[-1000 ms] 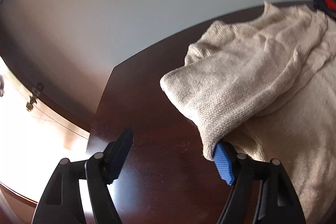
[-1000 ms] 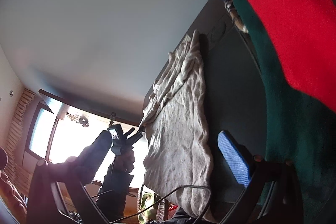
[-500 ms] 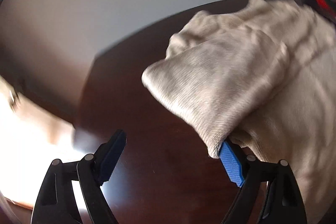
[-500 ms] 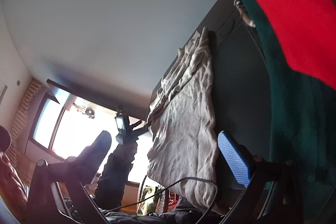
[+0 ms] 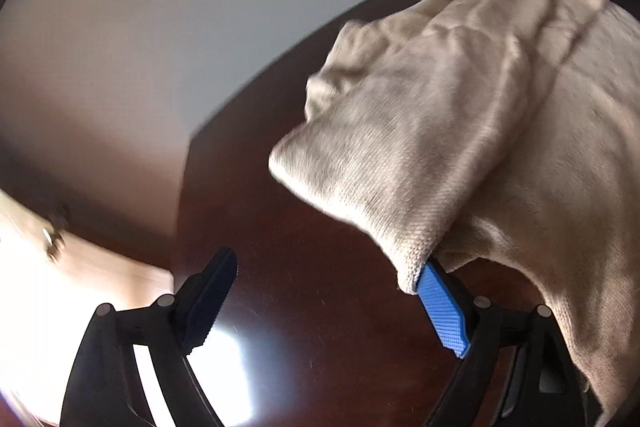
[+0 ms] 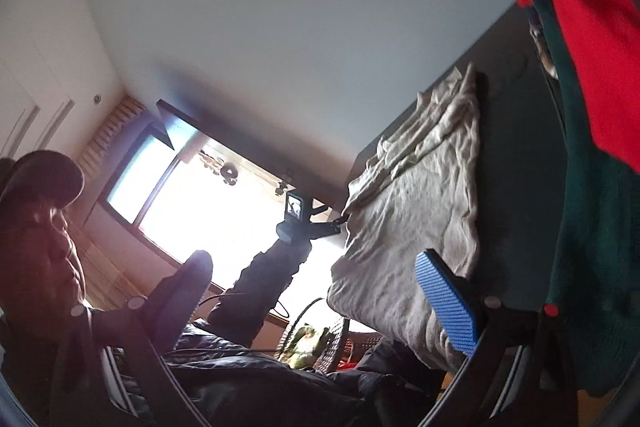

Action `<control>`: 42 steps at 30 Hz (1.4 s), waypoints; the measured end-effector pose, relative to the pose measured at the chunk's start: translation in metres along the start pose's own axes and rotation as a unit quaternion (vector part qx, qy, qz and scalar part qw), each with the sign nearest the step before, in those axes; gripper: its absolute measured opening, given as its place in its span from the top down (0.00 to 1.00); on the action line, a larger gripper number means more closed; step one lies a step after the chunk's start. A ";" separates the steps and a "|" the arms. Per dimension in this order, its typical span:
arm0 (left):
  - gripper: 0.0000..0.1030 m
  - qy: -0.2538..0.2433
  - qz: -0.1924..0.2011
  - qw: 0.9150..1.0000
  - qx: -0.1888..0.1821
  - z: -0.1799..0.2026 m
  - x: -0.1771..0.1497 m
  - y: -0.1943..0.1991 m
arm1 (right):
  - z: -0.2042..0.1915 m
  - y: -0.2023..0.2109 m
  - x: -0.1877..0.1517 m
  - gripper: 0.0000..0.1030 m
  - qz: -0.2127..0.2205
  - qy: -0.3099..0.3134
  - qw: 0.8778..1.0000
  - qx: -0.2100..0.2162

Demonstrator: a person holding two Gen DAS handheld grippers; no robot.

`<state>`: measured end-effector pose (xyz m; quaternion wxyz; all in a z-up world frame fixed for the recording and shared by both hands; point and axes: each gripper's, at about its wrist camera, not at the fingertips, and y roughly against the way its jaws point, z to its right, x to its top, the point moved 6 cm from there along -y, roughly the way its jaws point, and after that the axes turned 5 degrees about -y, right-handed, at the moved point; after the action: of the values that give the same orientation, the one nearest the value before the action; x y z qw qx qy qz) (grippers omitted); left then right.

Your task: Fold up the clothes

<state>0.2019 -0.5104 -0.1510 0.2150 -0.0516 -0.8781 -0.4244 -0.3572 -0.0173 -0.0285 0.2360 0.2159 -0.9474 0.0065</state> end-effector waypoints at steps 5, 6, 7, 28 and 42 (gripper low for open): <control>0.11 0.006 0.079 0.989 -0.122 0.033 0.023 0.034 | 0.007 -0.010 -0.005 0.00 -0.010 -0.014 1.000 -0.009; 0.10 -0.003 0.084 0.988 -0.128 0.040 0.025 0.038 | 0.008 -0.013 -0.006 0.00 -0.013 -0.017 1.000 -0.011; 0.10 -0.015 0.090 0.987 -0.129 0.047 0.026 0.041 | 0.009 -0.015 -0.008 0.00 -0.016 -0.017 1.000 -0.012; 0.09 0.149 0.080 0.943 -0.288 0.149 -0.168 0.143 | 0.091 -0.066 -0.146 0.00 -0.218 0.047 0.959 -0.176; 0.09 0.238 0.088 0.899 -0.357 0.195 -0.163 0.074 | 0.097 -0.067 -0.143 0.00 -0.201 0.071 0.958 -0.193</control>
<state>0.3044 -0.2987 -0.2725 0.4212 -0.0989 -0.5825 -0.6881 -0.2592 -0.0311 -0.1844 0.3363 0.3514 -0.8485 -0.2086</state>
